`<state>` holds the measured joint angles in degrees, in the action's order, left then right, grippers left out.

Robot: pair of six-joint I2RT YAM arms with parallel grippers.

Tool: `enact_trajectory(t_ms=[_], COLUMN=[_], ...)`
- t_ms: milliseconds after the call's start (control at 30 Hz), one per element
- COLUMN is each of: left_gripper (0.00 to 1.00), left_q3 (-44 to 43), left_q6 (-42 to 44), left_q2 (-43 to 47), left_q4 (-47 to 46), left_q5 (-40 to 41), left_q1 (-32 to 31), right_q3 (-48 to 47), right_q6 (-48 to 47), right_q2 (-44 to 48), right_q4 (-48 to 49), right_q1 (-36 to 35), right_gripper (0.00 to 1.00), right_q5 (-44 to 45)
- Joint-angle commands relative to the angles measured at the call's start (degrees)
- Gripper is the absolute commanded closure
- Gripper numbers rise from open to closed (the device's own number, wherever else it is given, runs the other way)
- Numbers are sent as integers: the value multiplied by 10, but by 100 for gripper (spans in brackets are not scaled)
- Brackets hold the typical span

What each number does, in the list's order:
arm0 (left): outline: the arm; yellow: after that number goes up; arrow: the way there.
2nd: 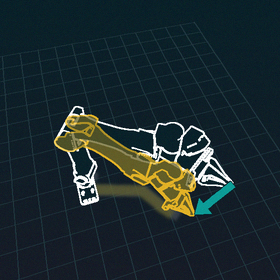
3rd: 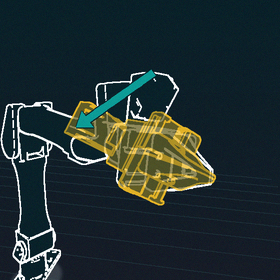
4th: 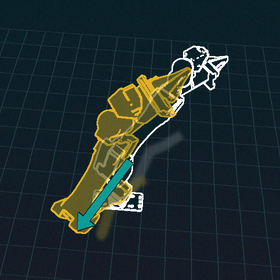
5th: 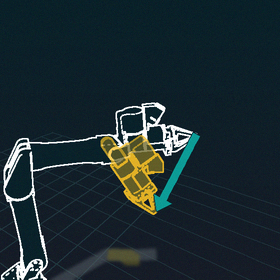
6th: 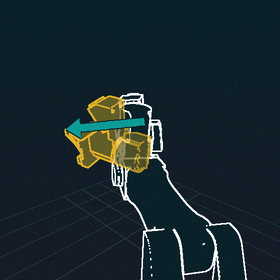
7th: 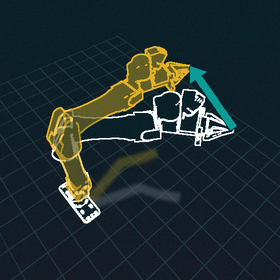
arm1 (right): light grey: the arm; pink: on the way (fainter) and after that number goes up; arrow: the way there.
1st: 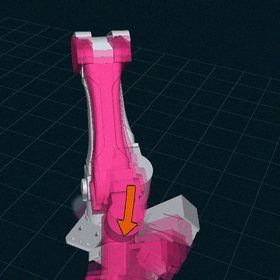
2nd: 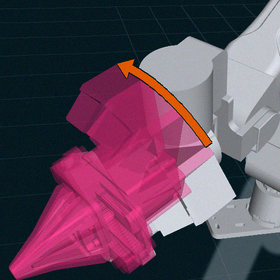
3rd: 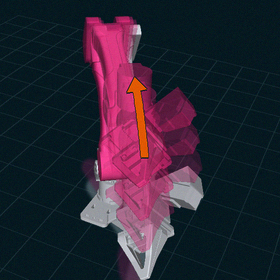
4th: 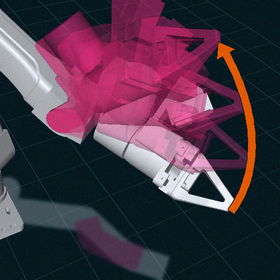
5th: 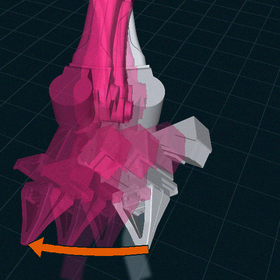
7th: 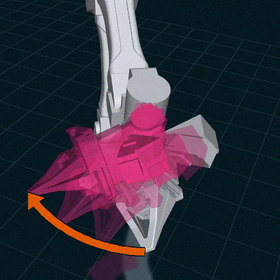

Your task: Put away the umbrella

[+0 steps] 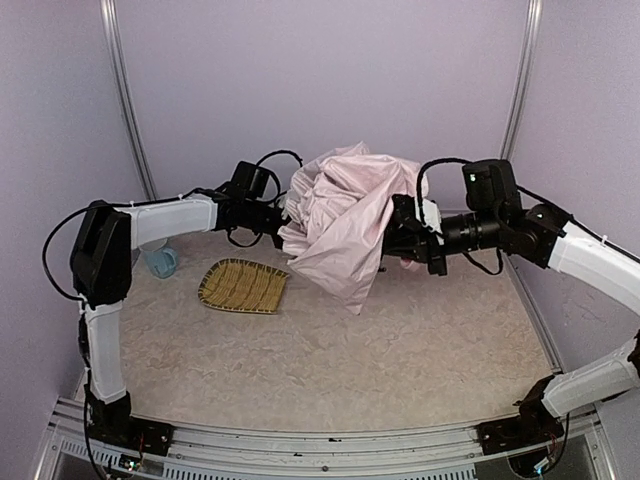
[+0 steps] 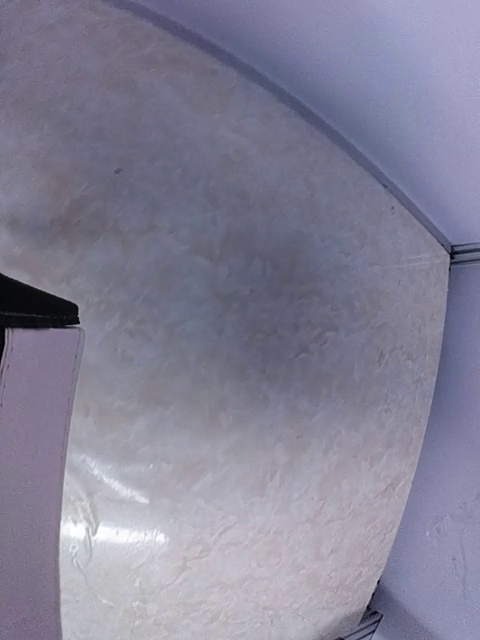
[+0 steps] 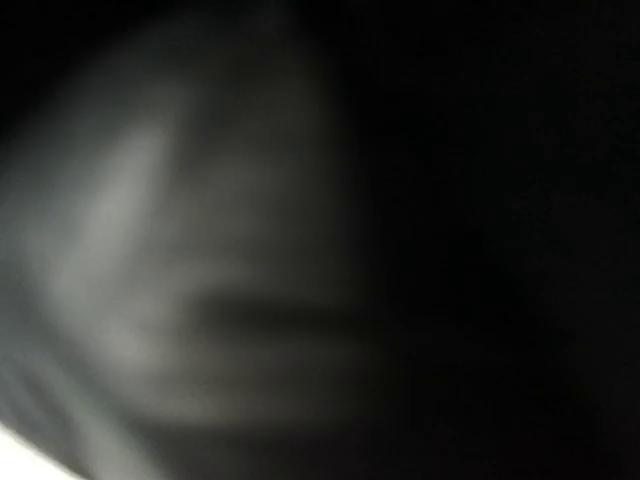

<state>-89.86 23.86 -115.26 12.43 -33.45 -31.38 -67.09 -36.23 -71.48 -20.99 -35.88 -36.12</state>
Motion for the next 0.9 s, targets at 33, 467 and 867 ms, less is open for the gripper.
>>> enact_trajectory(t_ms=[33, 467, 867], left_gripper=[100, 100, 100], left_q3=[-274, -277, -130], left_q6=[73, 155, 168], left_q2=[-127, -41, -30], left_q4=[92, -54, -113], left_q5=[46, 44, 39], left_q1=[9, -45, -81], right_q3=[45, 181, 140], right_q6=[0, 108, 84], right_q2=[12, -160, -232], right_q4=[-93, -22, -127], right_q1=[-135, -213, -234], right_gripper=[100, 100, 100], right_q5=[57, 139, 235])
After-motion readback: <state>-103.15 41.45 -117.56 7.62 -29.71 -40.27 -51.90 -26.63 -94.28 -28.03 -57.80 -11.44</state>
